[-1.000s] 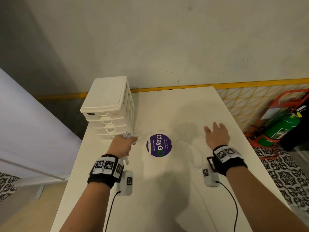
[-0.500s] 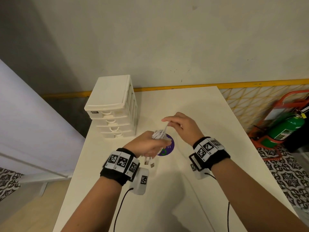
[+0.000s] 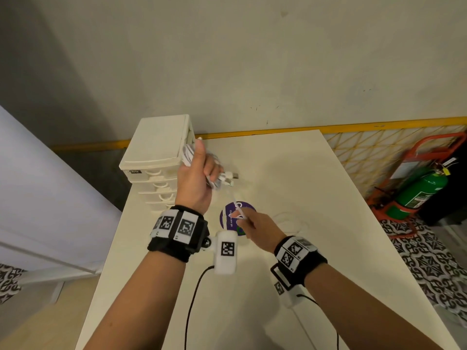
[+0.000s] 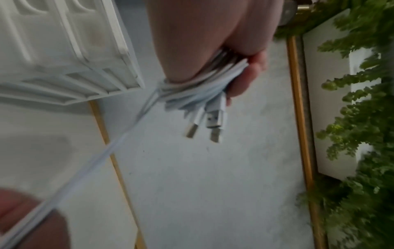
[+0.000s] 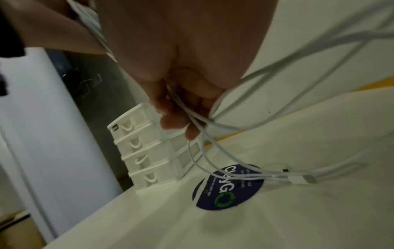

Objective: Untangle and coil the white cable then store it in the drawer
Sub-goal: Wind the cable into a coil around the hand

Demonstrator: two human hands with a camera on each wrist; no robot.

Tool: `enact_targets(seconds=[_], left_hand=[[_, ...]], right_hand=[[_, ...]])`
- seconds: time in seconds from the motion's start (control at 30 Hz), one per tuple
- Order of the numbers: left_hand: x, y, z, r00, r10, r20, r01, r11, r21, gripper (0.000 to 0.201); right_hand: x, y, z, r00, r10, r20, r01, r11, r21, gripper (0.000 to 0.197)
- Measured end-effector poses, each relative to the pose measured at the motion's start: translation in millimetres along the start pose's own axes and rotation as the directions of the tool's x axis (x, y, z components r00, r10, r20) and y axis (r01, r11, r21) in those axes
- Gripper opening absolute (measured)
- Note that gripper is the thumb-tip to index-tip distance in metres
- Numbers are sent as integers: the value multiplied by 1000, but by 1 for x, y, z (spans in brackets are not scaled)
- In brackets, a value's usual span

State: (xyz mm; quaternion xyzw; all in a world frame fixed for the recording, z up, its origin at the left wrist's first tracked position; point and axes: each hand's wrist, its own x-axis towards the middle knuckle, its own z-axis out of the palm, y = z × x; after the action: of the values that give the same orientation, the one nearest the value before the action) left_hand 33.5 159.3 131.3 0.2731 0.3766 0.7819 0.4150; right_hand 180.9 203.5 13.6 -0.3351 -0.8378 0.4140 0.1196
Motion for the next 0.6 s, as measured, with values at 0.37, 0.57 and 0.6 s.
enact_targets(seconds=[0.37, 0.57, 0.6], left_hand=[[1, -38, -36, 987, -61, 147, -109, 414, 904, 46], [-19, -35, -29, 796, -584, 159, 182, 481, 858, 54], [-21, -34, -29, 753, -636, 167, 206, 470, 858, 47]], right_hand=[[-8, -54, -45, 959, -271, -78, 268, 962, -44, 12], [0, -43, -78, 953, -237, -186, 199, 959, -204, 33], [3, -35, -83, 952, -239, -190, 199, 958, -205, 32]])
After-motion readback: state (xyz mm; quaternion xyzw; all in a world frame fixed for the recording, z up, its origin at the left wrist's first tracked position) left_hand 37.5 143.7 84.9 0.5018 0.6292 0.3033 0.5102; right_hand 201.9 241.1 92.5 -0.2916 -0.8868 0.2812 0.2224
